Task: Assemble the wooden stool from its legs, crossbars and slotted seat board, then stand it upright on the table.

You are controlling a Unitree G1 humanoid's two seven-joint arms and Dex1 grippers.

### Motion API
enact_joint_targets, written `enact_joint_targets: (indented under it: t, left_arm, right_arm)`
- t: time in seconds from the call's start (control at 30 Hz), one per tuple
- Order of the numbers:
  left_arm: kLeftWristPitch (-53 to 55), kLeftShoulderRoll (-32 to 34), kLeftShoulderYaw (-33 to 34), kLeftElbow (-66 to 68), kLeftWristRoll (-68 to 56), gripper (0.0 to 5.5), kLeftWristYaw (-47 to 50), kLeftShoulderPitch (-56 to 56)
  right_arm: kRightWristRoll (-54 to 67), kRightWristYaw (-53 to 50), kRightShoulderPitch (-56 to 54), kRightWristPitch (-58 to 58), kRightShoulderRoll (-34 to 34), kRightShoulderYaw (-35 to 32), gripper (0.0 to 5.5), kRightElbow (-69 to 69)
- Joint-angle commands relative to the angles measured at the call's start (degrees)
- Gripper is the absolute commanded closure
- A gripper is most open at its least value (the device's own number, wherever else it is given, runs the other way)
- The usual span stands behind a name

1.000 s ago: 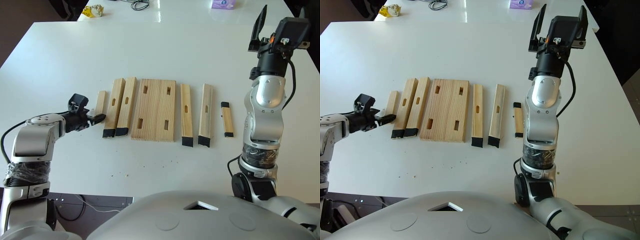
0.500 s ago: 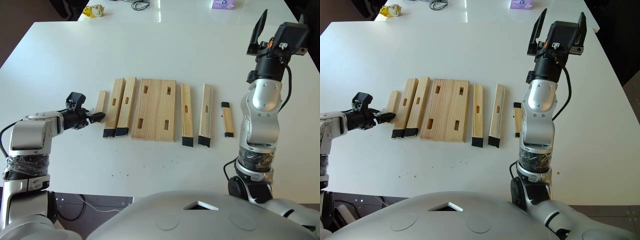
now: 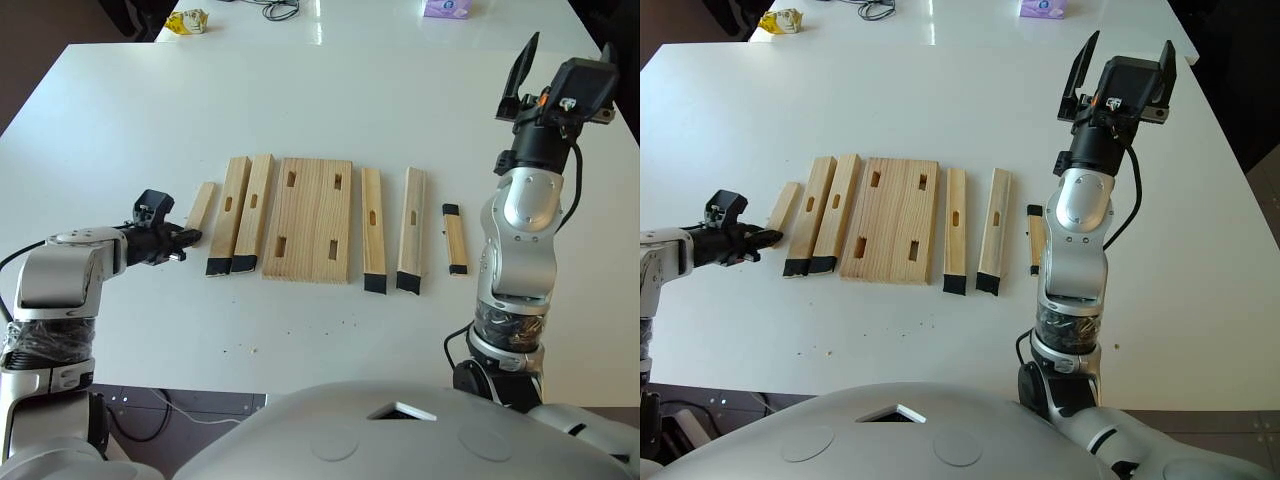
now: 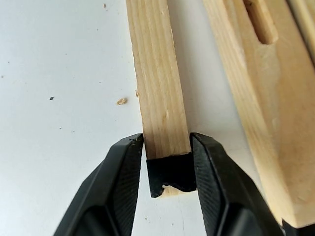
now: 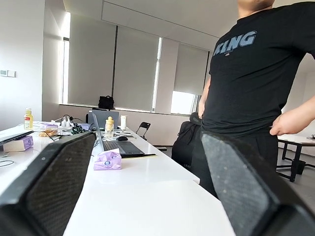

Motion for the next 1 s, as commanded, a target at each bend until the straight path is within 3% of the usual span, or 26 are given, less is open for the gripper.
enact_joint_targets:
  t: [0.03, 0.43, 0.77, 1.0]
  left_arm:
    - [0.0, 0.6, -3.3, -0.2, 0.9, 4.18, -0.1, 2.7]
    - [-2.4, 0.3, -3.9, -1.6, 0.5, 4.18, -0.5, 4.8]
    - [-4.9, -6.9, 6.3, 6.6, -3.4, 4.18, 5.0, -11.3]
    - [-5.6, -11.8, 13.2, 1.1, -8.0, 4.18, 9.1, -17.2]
  right_arm:
    - [-0.2, -0.1, 0.0, 0.5, 0.0, -0.4, 1.54, -0.4]
    - [-0.2, 0.5, -0.3, 0.9, -0.4, -0.7, 1.54, -0.2]
    - [2.7, 4.3, -4.7, -0.6, -3.2, -2.0, 1.54, 4.5]
    - [13.5, 12.1, -9.5, -0.7, -3.9, -4.3, 1.54, 12.0]
